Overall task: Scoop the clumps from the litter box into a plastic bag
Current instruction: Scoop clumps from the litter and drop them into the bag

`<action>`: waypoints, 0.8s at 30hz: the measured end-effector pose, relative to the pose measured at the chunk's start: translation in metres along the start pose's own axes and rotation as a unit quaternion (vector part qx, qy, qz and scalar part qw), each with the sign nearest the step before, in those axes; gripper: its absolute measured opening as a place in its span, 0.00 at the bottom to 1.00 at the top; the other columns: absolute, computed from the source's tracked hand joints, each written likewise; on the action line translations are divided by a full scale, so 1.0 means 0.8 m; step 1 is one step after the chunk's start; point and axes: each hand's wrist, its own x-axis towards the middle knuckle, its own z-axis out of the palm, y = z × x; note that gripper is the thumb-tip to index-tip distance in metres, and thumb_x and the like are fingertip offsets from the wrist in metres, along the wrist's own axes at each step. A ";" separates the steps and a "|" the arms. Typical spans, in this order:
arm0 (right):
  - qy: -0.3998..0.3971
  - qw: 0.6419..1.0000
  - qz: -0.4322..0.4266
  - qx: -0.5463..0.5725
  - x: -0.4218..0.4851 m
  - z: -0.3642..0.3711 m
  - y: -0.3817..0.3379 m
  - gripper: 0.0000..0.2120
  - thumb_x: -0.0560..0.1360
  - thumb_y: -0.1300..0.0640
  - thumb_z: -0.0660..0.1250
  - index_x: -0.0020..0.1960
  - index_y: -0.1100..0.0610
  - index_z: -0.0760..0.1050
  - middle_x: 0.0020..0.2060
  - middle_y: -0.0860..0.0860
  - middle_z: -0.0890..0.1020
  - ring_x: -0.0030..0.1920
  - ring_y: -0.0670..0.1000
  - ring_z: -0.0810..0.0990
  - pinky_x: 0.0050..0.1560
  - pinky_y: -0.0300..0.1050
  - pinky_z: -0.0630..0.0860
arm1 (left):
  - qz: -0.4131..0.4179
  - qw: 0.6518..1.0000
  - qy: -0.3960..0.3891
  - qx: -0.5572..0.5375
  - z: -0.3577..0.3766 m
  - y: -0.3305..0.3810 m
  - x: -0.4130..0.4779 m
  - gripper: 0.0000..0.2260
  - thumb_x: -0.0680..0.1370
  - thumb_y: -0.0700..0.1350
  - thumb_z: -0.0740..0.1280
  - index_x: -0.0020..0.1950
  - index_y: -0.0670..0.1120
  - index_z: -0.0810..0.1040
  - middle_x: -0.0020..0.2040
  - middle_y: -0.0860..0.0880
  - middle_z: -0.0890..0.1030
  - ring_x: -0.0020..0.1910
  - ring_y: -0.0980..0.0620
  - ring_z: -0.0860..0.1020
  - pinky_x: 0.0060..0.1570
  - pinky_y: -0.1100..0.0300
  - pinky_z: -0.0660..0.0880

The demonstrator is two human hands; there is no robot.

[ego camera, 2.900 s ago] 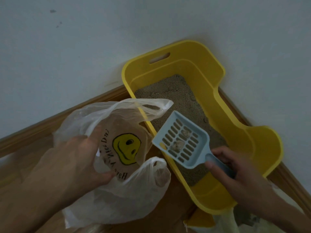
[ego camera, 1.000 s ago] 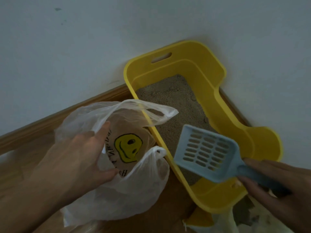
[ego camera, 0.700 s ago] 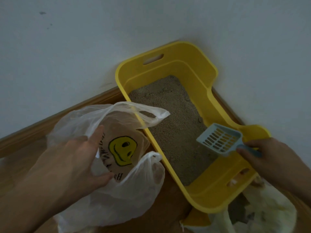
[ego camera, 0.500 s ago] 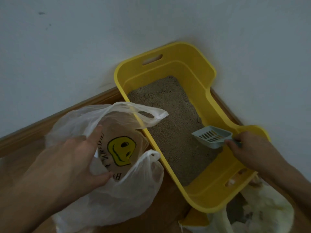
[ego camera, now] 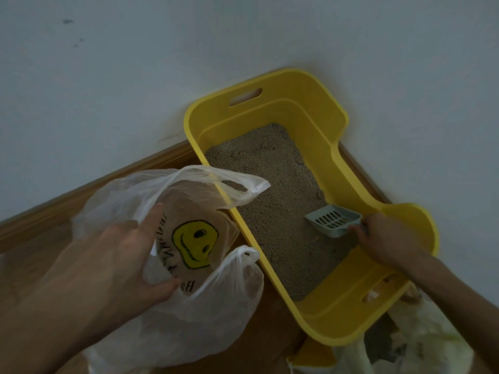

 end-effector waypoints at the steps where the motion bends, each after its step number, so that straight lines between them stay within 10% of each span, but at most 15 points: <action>1: -0.007 1.000 -0.002 0.008 0.002 0.001 -0.001 0.14 0.81 0.48 0.59 0.44 0.57 0.74 0.34 0.54 0.78 0.31 0.53 0.77 0.30 0.46 0.73 | -0.001 1.000 0.002 -0.001 0.000 0.001 0.001 0.51 0.60 0.74 0.63 0.73 0.59 0.39 0.37 0.58 0.69 0.39 0.57 0.71 0.40 0.56 0.77; 6: -0.012 1.000 -0.015 0.005 0.006 -0.004 -0.006 0.15 0.82 0.50 0.57 0.43 0.58 0.73 0.30 0.52 0.72 0.27 0.47 0.68 0.26 0.39 0.62 | 0.002 1.000 0.016 0.011 -0.005 0.007 -0.002 0.51 0.62 0.74 0.63 0.68 0.60 0.29 0.40 0.57 0.72 0.41 0.57 0.74 0.41 0.57 0.77; 24: 0.036 0.994 -0.078 0.063 0.053 0.019 -0.034 0.12 0.83 0.50 0.53 0.51 0.58 0.68 0.32 0.47 0.70 0.30 0.45 0.70 0.27 0.36 0.61 | 0.025 0.998 0.046 0.025 0.006 -0.002 -0.001 0.51 0.57 0.77 0.57 0.72 0.58 0.40 0.33 0.58 0.67 0.34 0.53 0.74 0.32 0.53 0.77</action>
